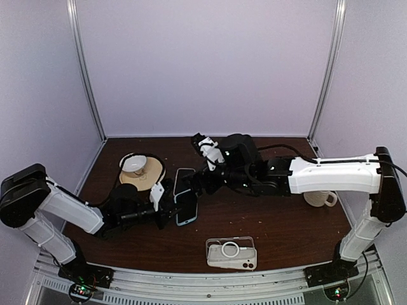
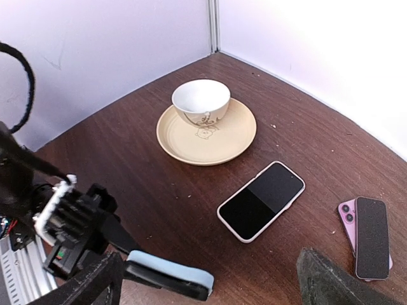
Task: Put the phone into the phone case
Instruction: Pass from the right arm to the left, then press the phone case against the phone.
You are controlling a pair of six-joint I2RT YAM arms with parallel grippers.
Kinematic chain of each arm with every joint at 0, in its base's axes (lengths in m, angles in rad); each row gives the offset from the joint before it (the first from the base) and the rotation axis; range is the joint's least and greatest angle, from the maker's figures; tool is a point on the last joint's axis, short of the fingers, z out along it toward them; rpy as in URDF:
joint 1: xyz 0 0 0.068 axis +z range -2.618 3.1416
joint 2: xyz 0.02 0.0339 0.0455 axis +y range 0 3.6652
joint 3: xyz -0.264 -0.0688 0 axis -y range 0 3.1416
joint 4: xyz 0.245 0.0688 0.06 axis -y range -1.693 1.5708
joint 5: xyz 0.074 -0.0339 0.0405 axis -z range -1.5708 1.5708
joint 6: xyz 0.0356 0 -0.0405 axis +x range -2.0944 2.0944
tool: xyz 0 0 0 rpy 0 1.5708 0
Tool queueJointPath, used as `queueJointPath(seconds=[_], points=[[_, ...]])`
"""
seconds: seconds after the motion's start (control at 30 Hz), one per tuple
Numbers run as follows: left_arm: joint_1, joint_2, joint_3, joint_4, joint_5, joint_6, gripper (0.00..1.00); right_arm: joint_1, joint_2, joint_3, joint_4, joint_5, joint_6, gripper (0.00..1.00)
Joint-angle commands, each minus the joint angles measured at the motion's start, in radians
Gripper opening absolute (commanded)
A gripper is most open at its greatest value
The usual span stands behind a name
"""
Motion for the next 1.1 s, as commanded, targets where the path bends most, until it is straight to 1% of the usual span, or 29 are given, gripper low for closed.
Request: queueJointPath(seconds=[0.0, 0.07, 0.2, 0.33, 0.43, 0.57, 0.73, 0.87, 0.97, 1.0, 1.07], points=[[-0.001, 0.007, -0.022, 0.198, -0.052, 0.04, 0.0, -0.001, 0.083, 0.045, 0.042, 0.098, -0.023, 0.99], [-0.001, 0.019, -0.024, 0.222, -0.054, 0.03, 0.0, -0.001, 0.112, 0.048, 0.073, 0.088, -0.032, 1.0], [-0.001, 0.035, -0.054, 0.278, -0.082, 0.019, 0.03, -0.001, 0.163, 0.038, 0.121, 0.1, -0.062, 1.0], [-0.001, 0.047, -0.063, 0.304, -0.107, 0.003, 0.04, -0.002, 0.227, 0.049, 0.151, 0.096, -0.1, 1.0], [-0.001, 0.054, -0.063, 0.309, -0.114, 0.0, 0.04, -0.013, 0.267, 0.069, 0.152, 0.058, -0.122, 0.99], [0.0, 0.057, -0.066, 0.319, -0.137, -0.003, 0.15, -0.027, 0.294, 0.066, 0.148, 0.025, -0.129, 0.99], [-0.001, 0.054, -0.046, 0.282, -0.138, -0.005, 0.2, -0.043, 0.326, 0.063, 0.171, -0.002, -0.122, 1.0], [-0.001, 0.064, -0.042, 0.282, -0.13, 0.006, 0.21, -0.048, 0.35, 0.081, 0.179, -0.017, -0.125, 0.99], [-0.001, 0.061, -0.036, 0.264, -0.127, 0.026, 0.23, -0.05, 0.35, 0.064, 0.188, -0.024, -0.12, 0.99], [-0.001, 0.056, -0.028, 0.245, -0.12, 0.035, 0.24, -0.051, 0.348, 0.056, 0.19, -0.026, -0.118, 0.99], [0.0, 0.043, -0.011, 0.193, -0.112, 0.039, 0.3, -0.053, 0.342, 0.038, 0.196, -0.034, -0.116, 1.0]])
